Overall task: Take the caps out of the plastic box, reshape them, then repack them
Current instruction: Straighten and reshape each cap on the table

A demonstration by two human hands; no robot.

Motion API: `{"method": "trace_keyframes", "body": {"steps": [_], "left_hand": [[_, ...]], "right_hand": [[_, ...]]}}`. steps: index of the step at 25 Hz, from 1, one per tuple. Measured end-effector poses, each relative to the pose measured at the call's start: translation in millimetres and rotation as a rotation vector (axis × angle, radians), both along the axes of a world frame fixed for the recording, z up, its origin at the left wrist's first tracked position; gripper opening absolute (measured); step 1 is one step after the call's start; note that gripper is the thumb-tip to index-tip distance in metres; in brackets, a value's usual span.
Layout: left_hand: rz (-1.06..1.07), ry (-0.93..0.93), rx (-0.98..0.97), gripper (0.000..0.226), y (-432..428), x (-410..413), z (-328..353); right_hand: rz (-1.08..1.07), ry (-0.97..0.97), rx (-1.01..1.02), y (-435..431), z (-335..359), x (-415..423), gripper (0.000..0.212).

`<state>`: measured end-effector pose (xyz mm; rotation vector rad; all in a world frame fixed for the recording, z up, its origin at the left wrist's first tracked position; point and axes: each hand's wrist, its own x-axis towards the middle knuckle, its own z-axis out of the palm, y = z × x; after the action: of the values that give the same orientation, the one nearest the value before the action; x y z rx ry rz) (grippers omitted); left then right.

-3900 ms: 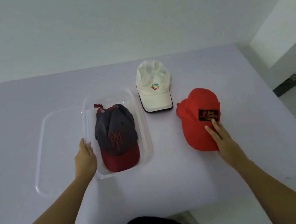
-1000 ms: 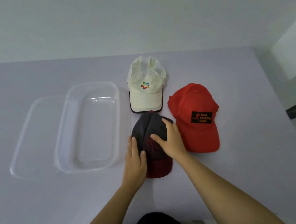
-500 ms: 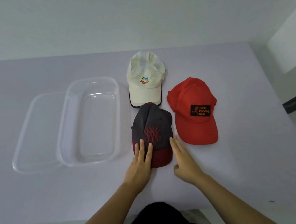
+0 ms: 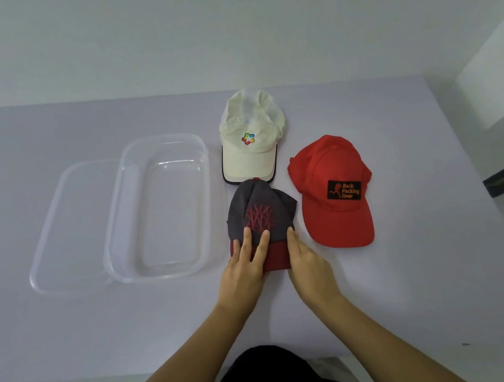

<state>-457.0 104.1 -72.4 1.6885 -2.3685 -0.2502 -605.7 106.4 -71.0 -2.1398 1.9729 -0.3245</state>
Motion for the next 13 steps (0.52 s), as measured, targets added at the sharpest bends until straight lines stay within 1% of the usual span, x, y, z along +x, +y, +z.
{"method": "trace_keyframes", "body": {"steps": [2,4,6,8,10,13], "left_hand": [[-0.041,0.029,-0.125,0.077,-3.1,6.7,-0.1],[-0.077,0.077,-0.261,0.057,-9.7,11.4,0.0],[-0.098,0.153,-0.339,0.045,-14.4,11.3,0.9],[-0.099,0.209,-0.358,0.043,-18.1,8.2,1.9],[-0.084,0.229,-0.381,0.043,-18.5,4.1,3.1],[-0.095,0.208,-0.374,0.043,-16.2,3.2,5.1]], "right_hand": [[0.024,-0.021,-0.046,-2.6,6.6,-4.6,0.077],[0.04,-0.043,-0.074,-5.1,10.6,-3.9,0.07],[0.051,-0.174,-0.045,-5.8,15.2,-0.5,0.059],[0.028,-0.302,-0.019,-6.7,21.2,1.6,0.047],[-0.002,-0.371,-0.02,-6.3,24.8,2.6,0.04],[-0.002,-0.354,0.016,-5.0,27.6,-0.7,0.044]]}}
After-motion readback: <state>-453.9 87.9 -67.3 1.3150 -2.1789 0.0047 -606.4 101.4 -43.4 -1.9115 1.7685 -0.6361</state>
